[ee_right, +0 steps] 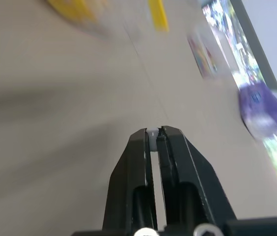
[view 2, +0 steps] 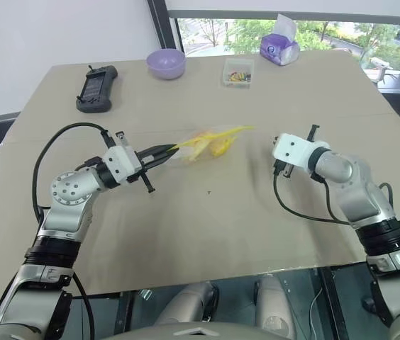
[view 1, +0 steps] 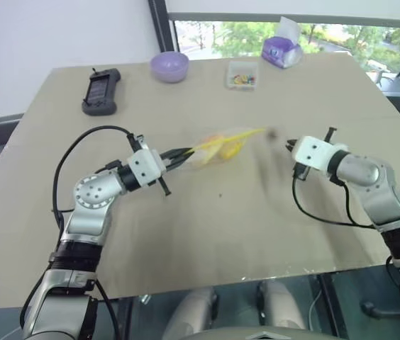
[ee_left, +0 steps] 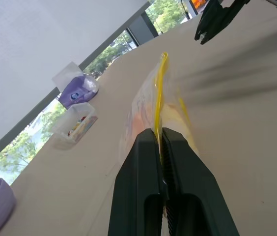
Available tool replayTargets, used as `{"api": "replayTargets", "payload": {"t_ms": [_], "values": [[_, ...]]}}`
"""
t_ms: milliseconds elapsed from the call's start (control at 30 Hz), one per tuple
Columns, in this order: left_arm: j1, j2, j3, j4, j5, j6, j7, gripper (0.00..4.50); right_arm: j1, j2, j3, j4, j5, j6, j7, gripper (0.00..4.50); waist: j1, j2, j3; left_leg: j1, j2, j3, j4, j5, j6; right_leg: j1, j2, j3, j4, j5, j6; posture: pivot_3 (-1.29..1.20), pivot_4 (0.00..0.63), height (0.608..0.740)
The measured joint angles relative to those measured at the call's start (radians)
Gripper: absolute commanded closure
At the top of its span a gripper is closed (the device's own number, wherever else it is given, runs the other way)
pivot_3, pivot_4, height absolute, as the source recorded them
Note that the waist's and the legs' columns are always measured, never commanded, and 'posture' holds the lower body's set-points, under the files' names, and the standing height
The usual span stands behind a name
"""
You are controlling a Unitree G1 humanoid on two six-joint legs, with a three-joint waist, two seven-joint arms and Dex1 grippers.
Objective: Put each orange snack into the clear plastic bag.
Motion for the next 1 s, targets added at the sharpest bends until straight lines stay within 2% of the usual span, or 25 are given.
{"api": "replayTargets", "payload": {"t_ms": [100, 200, 300, 433, 567, 833, 933, 1000], "values": [[0.011, 0.000, 0.000, 0.000, 0.002, 0.000, -0.001, 4.50, 0.001, -0.042, -0.049, 0.039, -0.024, -0.013, -0.039, 2.21, -0.001, 0.000, 0.000, 0.000, 0.000, 0.000, 0.000, 0.000, 0.000, 0.000, 0.000, 0.000, 0.000, 0.000, 0.000, 0.00, 0.150, 0.740], [0.010, -0.003, -0.004, 0.000, 0.006, 0.000, -0.002, 4.50, 0.011, -0.023, -0.052, 0.024, 0.018, -0.039, -0.018, 2.21, -0.013, 0.000, 0.000, 0.001, 0.002, 0.001, -0.001, 0.000, 0.000, 0.000, 0.001, 0.001, 0.000, 0.000, 0.000, 0.00, 0.150, 0.740], [0.009, -0.004, -0.009, 0.000, 0.012, 0.000, -0.003, 4.50, 0.020, 0.043, -0.022, -0.034, 0.076, -0.073, 0.038, 2.21, -0.024, 0.000, 0.000, 0.001, 0.002, 0.002, 0.000, 0.000, 0.000, 0.000, 0.001, 0.002, 0.001, 0.000, 0.000, 0.00, 0.150, 0.740], [0.010, -0.004, -0.017, -0.001, 0.014, -0.003, -0.007, 4.50, -0.020, 0.096, 0.017, -0.044, 0.076, -0.106, 0.047, 2.21, -0.024, 0.000, 0.000, 0.001, 0.001, 0.002, 0.001, 0.000, 0.000, 0.000, 0.000, 0.002, 0.001, 0.000, 0.000, 0.00, 0.150, 0.740], [0.020, -0.003, -0.024, -0.008, 0.014, -0.013, -0.014, 4.50, -0.127, 0.116, 0.075, 0.083, -0.013, -0.201, 0.005, 2.21, -0.024, 0.000, 0.000, 0.001, 0.001, 0.001, 0.001, 0.000, 0.000, 0.000, 0.001, 0.001, 0.001, 0.000, 0.000, 0.00, 0.150, 0.740], [0.054, 0.003, -0.026, -0.050, 0.014, -0.015, -0.020, 4.50, -0.290, 0.188, 0.149, 0.381, -0.095, -0.368, -0.060, 2.21, -0.033, 0.000, 0.000, 0.001, 0.001, 0.002, 0.000, 0.000, 0.000, -0.001, 0.001, 0.002, 0.001, 0.000, 0.000, 0.00, 0.150, 0.740], [0.062, 0.006, -0.024, -0.071, 0.015, -0.015, -0.019, 4.50, -0.328, 0.217, 0.167, 0.471, -0.104, -0.427, -0.066, 2.94, -0.033, 0.000, 0.000, 0.001, 0.001, 0.001, 0.000, 0.000, 0.000, -0.001, 0.001, 0.002, 0.001, 0.000, 0.000, 0.00, 0.150, 0.740], [0.067, 0.008, -0.024, -0.080, 0.015, -0.015, -0.017, 4.50, -0.344, 0.235, 0.179, 0.516, -0.109, -0.456, -0.072, 3.89, -0.034, 0.000, 0.000, 0.001, 0.001, 0.002, 0.000, 0.000, 0.000, -0.001, 0.001, 0.002, 0.001, 0.000, 0.000, 0.00, 0.150, 0.740]]}}
